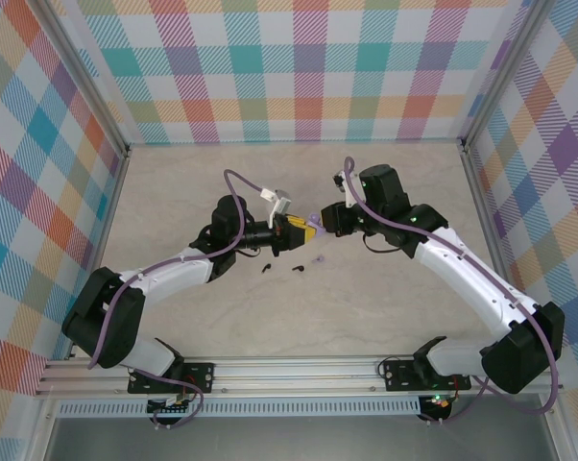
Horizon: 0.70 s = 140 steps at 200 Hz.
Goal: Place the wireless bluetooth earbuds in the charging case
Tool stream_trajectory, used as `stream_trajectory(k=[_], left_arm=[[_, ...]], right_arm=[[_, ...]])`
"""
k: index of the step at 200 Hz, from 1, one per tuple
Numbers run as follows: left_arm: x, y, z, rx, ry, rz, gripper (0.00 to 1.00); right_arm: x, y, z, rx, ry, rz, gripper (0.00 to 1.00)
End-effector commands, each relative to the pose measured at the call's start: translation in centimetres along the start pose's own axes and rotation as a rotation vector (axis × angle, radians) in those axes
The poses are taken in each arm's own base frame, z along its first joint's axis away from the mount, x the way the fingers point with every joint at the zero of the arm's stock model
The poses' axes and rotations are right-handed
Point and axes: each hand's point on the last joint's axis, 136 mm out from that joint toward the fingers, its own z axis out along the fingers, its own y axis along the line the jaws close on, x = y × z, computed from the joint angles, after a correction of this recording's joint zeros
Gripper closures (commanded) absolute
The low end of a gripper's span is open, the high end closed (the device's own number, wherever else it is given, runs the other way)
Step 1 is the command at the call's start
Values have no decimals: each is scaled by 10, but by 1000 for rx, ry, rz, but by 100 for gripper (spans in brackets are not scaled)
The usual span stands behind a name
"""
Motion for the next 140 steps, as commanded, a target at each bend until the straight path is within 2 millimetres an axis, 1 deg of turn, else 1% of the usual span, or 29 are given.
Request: stream_trajectory(k=[1,140], left_arm=[[-24,-18,-2,33,-47,53,92],[-26,-5,2,-11,-58,-2,92]], right_arm=[[-8,8,-2,-11,-15,-33,82],[-2,13,3,-19,18,-55,81]])
